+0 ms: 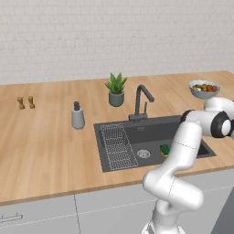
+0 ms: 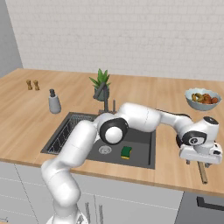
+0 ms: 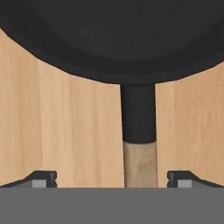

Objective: Pick the pan and sponge and place them into the sink. Then turn on the water.

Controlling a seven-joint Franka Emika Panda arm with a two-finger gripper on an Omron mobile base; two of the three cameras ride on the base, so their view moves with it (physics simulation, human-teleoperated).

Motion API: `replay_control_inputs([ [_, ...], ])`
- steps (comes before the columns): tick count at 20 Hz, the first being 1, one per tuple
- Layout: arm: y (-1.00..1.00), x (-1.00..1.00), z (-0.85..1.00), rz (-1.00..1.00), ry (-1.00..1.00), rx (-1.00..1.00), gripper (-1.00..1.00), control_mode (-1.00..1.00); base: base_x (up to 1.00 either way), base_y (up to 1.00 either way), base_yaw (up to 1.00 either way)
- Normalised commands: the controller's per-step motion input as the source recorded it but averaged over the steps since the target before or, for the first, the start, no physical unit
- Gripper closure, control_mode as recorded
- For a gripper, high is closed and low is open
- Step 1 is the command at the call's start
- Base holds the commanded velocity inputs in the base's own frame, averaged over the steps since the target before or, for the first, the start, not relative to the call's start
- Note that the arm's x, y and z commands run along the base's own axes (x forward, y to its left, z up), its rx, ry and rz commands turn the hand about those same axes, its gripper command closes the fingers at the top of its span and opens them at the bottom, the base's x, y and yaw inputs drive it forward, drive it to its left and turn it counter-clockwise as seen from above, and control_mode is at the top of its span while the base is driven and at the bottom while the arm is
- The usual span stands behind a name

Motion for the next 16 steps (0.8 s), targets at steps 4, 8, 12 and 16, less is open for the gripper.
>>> replay_control_inputs([
  [4, -0.01, 0.0, -0.28, 0.0, 0.0, 0.0, -1.0, -1.0, 0.0, 0.0, 0.0],
  [8, 0.07, 0.0, -0.05, 0.0, 0.0, 0.0, 1.0, -1.0, 0.0, 0.0, 0.0],
  [12, 0.14, 0.0, 0.0, 0.0, 0.0, 0.0, 1.0, -1.0, 0.0, 0.0, 0.0],
  [16, 0.08, 0.01, -0.1, 0.0, 0.0, 0.0, 1.0, -1.0, 0.0, 0.0, 0.0],
])
